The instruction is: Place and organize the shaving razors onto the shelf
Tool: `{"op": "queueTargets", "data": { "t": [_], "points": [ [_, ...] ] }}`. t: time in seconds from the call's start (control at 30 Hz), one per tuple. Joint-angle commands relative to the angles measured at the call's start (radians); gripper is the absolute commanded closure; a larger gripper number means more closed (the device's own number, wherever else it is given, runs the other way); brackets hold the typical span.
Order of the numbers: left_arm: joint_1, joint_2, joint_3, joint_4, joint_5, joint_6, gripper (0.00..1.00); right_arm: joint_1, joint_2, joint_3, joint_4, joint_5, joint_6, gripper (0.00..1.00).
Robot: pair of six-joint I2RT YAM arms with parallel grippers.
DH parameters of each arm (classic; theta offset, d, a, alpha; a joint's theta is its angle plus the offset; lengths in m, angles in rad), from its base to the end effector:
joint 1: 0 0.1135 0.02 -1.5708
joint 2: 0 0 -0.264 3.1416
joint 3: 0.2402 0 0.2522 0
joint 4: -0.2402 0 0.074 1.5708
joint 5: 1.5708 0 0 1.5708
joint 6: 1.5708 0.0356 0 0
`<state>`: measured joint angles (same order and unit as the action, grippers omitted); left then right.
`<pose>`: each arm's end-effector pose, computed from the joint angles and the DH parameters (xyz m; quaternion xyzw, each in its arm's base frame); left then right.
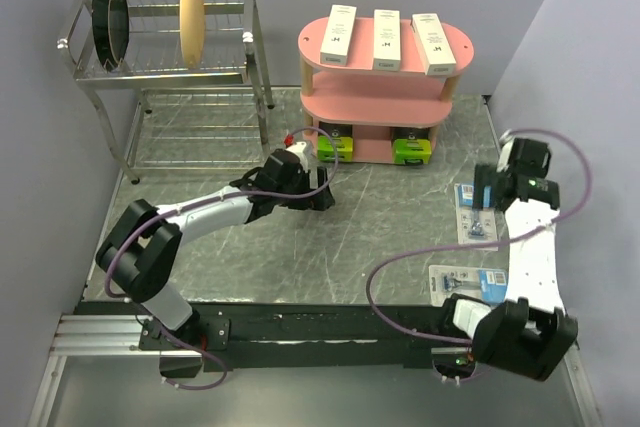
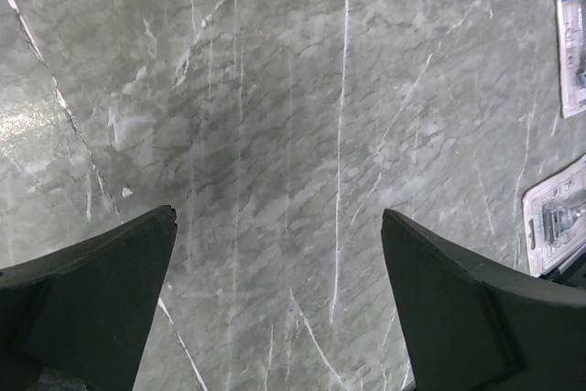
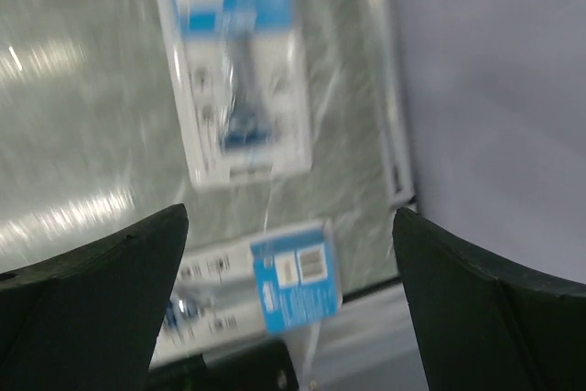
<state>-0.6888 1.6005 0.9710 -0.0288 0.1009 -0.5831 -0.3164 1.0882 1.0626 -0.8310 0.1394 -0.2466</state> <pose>0.2662 -0.2238 0.2147 0.0696 0.8941 -0.2978 0.3271 0.2032 -0.0717 0.3185 0.0569 0.9332 -0.1596 0.3169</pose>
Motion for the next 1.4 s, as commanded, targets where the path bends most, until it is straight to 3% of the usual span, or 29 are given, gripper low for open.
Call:
{"op": "queueTargets", "data": {
  "t": [0.0,0.03,0.07,0.3,0.37,0.57,0.73,0.93,1.13,1.2,1.27,1.37],
  "points": [
    [-0.003,0.010,0.051,0.023,0.014,0.017,0.01,-0.007,0.025,-0.101,0.001,-0.078,-0.158,0.00],
    [-0.003,0.009,0.041,0.021,0.016,0.016,0.01,-0.007,0.041,-0.121,0.018,-0.074,-0.160,0.02],
    [-0.003,0.006,0.035,0.020,0.014,0.016,0.00,-0.007,0.070,-0.150,0.058,-0.063,-0.158,0.10],
    [-0.003,-0.028,-0.002,0.021,0.005,0.012,0.00,-0.018,0.173,-0.176,0.225,-0.055,-0.166,0.25],
    [-0.002,-0.042,-0.018,0.048,0.005,0.003,0.01,-0.023,0.232,-0.156,0.254,-0.093,-0.166,0.35],
    [-0.002,-0.068,-0.077,0.098,0.016,-0.026,0.01,-0.043,0.340,-0.138,0.329,-0.199,-0.194,0.39],
    [0.008,-0.060,-0.087,0.109,0.020,-0.044,0.01,-0.044,0.406,-0.139,0.374,-0.173,-0.180,0.40],
    [0.014,-0.025,-0.069,0.101,0.026,-0.052,0.01,-0.044,0.493,-0.110,0.406,-0.178,-0.151,0.49],
    [0.014,-0.017,-0.058,0.089,0.016,-0.037,0.00,-0.044,0.561,-0.119,0.440,-0.189,-0.164,0.65],
    [0.014,-0.025,-0.058,0.083,0.010,-0.027,0.01,-0.044,0.567,-0.115,0.425,-0.193,-0.168,0.77],
    [0.014,-0.028,-0.060,0.079,0.006,-0.018,0.01,-0.044,0.547,-0.107,0.393,-0.198,-0.166,0.88],
    [0.014,-0.031,-0.063,0.079,0.005,-0.008,0.01,-0.046,0.431,-0.101,0.345,-0.245,-0.132,0.94]
  ]
}}
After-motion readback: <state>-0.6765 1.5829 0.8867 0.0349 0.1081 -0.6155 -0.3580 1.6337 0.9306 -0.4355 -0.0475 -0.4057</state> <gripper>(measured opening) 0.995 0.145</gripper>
